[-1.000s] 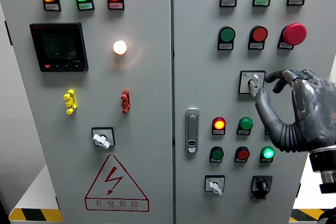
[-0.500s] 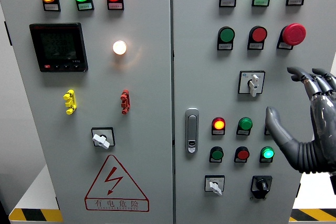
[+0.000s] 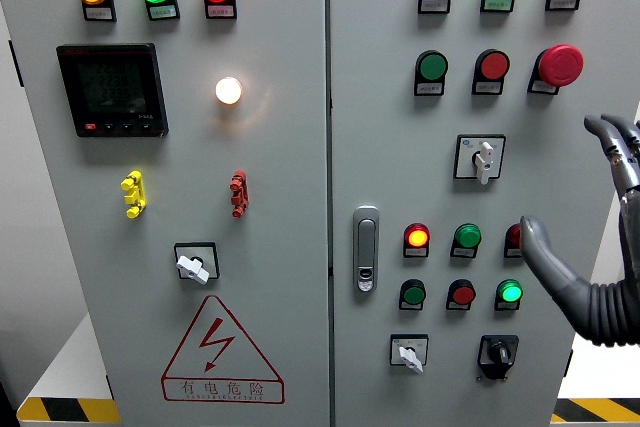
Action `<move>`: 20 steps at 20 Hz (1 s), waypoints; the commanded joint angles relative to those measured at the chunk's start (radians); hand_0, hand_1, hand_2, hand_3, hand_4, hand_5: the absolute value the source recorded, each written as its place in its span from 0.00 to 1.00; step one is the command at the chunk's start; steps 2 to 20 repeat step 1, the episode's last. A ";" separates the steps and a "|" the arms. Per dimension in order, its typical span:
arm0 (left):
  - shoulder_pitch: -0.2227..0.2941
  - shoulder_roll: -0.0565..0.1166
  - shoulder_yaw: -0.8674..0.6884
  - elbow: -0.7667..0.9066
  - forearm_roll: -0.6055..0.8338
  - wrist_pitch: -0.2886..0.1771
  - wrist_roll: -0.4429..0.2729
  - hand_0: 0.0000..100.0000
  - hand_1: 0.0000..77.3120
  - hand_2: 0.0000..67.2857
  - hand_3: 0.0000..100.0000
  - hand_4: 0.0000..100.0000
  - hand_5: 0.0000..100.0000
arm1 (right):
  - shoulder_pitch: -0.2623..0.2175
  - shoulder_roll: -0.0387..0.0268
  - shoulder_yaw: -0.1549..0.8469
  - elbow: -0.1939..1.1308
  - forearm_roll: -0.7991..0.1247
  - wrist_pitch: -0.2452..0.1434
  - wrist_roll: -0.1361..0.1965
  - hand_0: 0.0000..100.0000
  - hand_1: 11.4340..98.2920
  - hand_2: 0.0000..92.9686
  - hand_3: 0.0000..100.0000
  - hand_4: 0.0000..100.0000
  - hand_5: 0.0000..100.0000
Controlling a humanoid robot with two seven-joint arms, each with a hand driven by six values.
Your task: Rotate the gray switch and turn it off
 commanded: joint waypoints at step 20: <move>0.000 0.001 0.000 0.000 -0.001 0.000 0.000 0.00 0.00 0.20 0.18 0.10 0.12 | -0.002 0.0000 -0.007 0.000 0.001 -0.004 0.000 0.35 0.28 0.10 0.14 0.08 0.20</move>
